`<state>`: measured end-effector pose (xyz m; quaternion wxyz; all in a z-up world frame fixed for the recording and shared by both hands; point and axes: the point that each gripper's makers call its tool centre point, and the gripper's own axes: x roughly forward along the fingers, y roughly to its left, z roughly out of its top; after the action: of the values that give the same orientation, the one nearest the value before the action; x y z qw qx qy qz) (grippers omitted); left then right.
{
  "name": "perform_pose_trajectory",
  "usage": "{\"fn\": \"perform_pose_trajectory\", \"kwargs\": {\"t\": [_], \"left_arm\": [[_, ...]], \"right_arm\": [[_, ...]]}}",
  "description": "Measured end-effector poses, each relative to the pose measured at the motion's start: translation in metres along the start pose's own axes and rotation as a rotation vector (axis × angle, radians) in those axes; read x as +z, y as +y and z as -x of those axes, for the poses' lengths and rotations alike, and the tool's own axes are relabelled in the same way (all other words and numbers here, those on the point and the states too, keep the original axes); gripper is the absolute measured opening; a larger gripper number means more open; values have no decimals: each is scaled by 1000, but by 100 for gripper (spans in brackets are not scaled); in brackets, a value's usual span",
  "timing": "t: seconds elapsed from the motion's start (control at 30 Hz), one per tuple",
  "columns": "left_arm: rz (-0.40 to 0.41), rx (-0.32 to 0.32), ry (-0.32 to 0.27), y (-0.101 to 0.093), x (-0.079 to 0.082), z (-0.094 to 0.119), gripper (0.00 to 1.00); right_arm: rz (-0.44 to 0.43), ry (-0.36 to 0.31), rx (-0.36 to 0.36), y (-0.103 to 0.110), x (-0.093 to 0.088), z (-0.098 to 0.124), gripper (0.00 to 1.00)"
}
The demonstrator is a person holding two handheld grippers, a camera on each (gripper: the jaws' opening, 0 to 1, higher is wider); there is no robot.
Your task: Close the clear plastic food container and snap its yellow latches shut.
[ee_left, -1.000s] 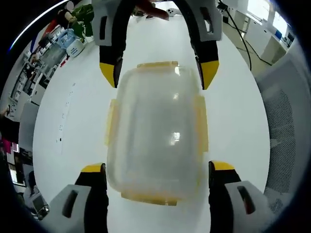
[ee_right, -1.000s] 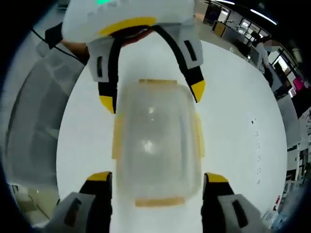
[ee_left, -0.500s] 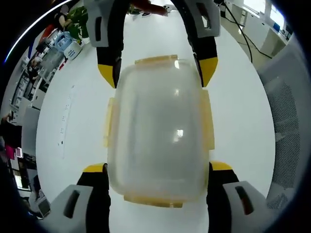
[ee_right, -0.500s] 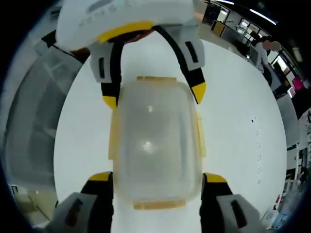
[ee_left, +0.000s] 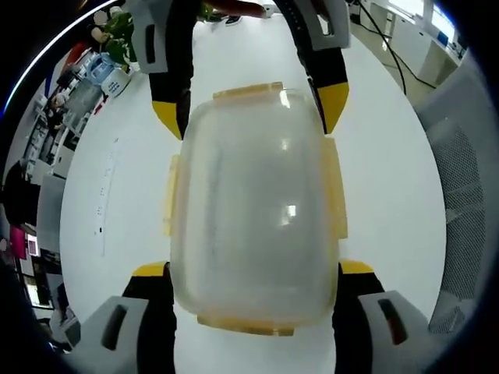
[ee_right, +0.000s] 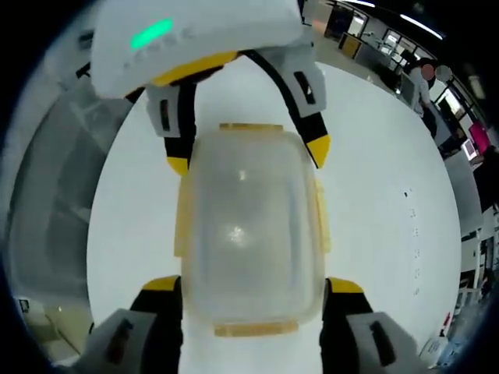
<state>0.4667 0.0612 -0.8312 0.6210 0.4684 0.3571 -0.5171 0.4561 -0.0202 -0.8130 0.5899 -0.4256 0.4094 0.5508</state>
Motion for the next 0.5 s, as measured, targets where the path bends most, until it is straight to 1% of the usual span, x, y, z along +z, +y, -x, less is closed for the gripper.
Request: {"fn": "perform_pose_trajectory", "kwargs": {"t": [0.27,0.5], "left_arm": [[-8,-2,4,-1,-1,2,81],[-12,-5,8,-4,-9,4,81]], "right_arm": [[-6,2,2,2,1,0,71],[-16,2,2,6,9,-3,71]]}}
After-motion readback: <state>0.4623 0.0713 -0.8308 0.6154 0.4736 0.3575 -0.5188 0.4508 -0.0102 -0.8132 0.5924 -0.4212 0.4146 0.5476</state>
